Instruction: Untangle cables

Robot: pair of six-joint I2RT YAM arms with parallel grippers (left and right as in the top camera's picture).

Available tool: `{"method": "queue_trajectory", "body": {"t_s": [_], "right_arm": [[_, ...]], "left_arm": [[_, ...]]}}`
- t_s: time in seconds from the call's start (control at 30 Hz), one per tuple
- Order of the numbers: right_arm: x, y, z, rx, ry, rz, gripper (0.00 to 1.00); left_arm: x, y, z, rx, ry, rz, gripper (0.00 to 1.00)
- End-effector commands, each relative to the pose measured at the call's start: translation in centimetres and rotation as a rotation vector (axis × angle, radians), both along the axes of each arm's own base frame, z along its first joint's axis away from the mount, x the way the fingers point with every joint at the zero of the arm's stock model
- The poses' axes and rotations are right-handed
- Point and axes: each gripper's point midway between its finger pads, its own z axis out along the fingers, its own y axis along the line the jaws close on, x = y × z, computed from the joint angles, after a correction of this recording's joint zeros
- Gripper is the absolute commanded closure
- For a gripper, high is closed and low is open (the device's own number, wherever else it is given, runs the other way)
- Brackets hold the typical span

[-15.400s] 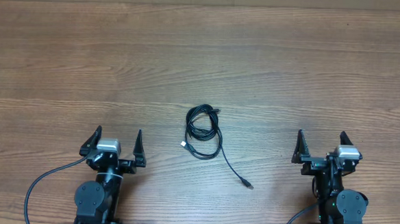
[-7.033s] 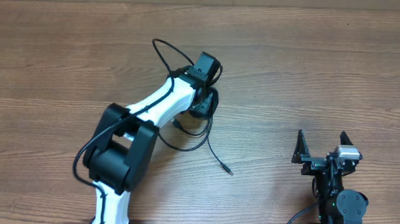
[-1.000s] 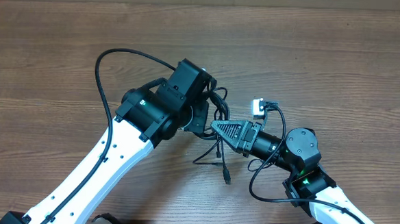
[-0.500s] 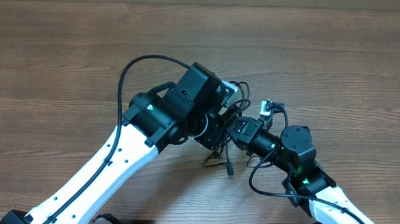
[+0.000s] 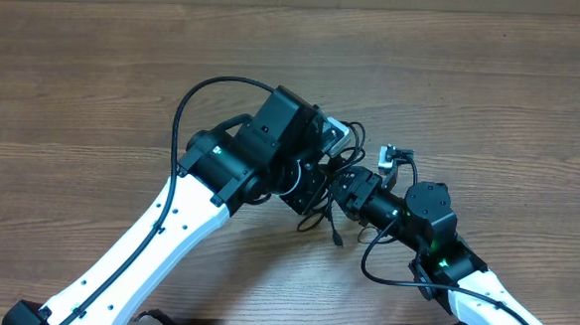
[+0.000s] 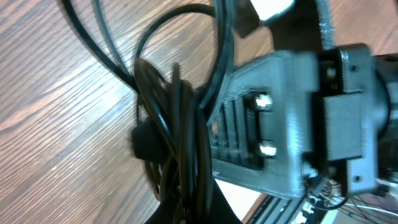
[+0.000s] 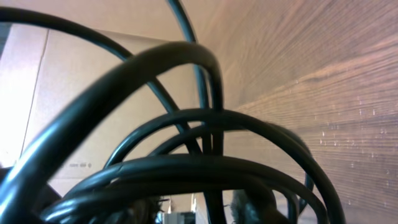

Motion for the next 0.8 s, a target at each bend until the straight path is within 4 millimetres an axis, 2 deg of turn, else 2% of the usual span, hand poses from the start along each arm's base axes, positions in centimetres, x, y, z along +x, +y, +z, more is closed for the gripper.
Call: {"method": "queue_trajectory", "body": {"t_s": [0.0,0.23,0.3,0.43,0.5,0.63,0.77], "right_arm": [[0.8,-0.3,0.3,-0.022,-0.035,-0.012,0.43],[0.1,0.2,0.4,-0.029,-0.059,0.044,0.24],[-0.3,0.5,0.6,-0.02,-0.059,0.073,0.22],[-1.5,1.3,0.8,0.016,-0.03,0.149,0.09],[-2.0,1.5,0.9,0.022,-0.027,0.177,0.0],[-1.7,1.3,1.1,-0.007,-0.09,0.182,0.0],[-0.8,0.2,2.0,0.008,-0.135,0.163,0.0]], "left_arm": [[-0.6,0.5,0.8,-0.032,0.012,-0.033,0.96],[3.0,4.4,0.8,-0.025,0.001,0.12,0.96],[3.8,5.6,0.8,-0.026,0.007,0.168,0.96],[5.0,7.5,0.7,-0.027,0.016,0.238,0.96],[5.1,8.0,0.7,-0.018,0.007,0.229,0.96],[4.0,7.9,0.4,0.015,-0.036,0.074,0.96],[1.8,7.3,0.2,0.004,-0.04,-0.116,0.96]]}}
